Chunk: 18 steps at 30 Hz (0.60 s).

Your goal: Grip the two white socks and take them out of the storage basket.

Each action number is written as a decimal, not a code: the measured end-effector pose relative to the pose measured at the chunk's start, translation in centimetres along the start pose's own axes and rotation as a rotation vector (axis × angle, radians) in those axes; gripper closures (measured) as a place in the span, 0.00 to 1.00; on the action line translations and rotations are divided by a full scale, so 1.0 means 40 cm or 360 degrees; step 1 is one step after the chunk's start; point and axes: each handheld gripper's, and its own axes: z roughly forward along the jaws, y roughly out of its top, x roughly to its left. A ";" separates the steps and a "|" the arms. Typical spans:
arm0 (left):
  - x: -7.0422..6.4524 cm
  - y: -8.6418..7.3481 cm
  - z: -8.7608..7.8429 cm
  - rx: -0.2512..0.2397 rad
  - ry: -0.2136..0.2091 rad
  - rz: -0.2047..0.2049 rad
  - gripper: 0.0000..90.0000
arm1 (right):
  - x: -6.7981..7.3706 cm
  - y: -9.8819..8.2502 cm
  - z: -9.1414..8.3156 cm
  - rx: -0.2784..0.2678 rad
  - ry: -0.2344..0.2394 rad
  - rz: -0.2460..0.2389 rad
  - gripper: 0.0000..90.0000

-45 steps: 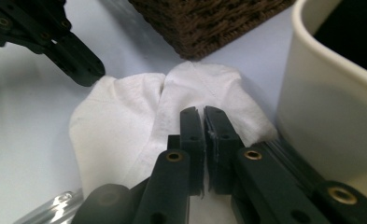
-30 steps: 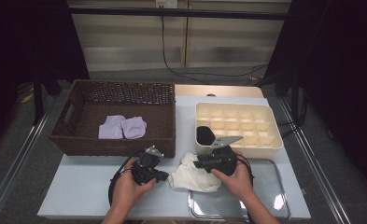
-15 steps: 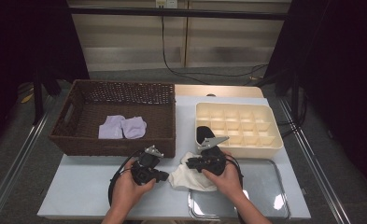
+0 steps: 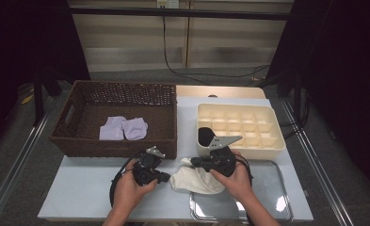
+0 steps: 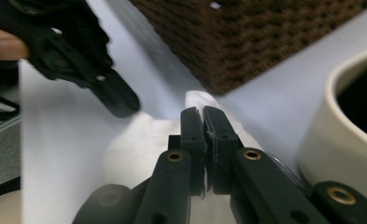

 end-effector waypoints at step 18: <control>0.005 0.002 -0.007 -0.0009 -0.0011 -0.0034 1.00 | 0.060 -0.060 0.015 0.0035 0.0124 -0.0057 0.75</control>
